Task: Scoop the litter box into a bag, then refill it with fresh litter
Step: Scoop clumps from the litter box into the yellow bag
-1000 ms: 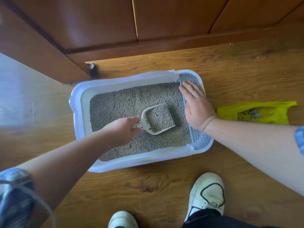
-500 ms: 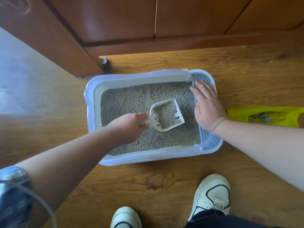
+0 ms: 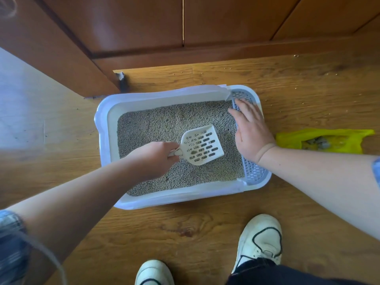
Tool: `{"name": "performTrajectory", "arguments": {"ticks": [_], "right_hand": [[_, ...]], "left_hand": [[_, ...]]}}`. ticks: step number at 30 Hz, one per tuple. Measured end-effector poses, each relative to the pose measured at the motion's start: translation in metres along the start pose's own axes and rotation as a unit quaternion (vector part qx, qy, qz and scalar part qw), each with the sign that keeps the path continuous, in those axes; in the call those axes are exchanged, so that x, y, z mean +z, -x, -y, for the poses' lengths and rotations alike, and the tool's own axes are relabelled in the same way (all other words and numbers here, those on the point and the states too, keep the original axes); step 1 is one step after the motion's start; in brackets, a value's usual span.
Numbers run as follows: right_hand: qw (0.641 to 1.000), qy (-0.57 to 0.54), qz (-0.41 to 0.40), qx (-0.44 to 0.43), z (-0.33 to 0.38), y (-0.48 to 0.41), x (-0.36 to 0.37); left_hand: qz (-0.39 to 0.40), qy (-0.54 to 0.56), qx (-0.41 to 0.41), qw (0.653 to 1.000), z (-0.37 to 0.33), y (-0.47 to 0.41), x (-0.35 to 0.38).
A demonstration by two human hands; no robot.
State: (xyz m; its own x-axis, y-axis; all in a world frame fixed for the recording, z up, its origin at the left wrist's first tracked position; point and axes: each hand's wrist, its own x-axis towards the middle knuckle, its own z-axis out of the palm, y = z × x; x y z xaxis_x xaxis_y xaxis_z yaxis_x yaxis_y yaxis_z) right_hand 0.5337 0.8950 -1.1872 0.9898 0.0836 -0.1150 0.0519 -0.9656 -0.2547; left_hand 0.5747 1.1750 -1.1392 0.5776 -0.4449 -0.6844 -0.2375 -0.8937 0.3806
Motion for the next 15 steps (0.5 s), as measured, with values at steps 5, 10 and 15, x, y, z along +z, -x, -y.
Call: {"name": "performTrajectory", "arguments": {"ticks": [5,10,15], "right_hand": [[1.0,-0.007,0.007,-0.002,0.0,-0.001,0.001],[0.999,-0.039,-0.003,0.008,-0.001,0.0,-0.002],[0.982,-0.177,0.002,0.067,-0.001,-0.003,-0.015]], "left_hand": [[-0.012,0.012,-0.011,1.0,-0.003,-0.002,-0.005],[-0.046,-0.006,-0.009,0.999,-0.007,0.001,-0.017],[-0.074,-0.036,-0.012,0.997,-0.031,0.004,-0.044]]}}
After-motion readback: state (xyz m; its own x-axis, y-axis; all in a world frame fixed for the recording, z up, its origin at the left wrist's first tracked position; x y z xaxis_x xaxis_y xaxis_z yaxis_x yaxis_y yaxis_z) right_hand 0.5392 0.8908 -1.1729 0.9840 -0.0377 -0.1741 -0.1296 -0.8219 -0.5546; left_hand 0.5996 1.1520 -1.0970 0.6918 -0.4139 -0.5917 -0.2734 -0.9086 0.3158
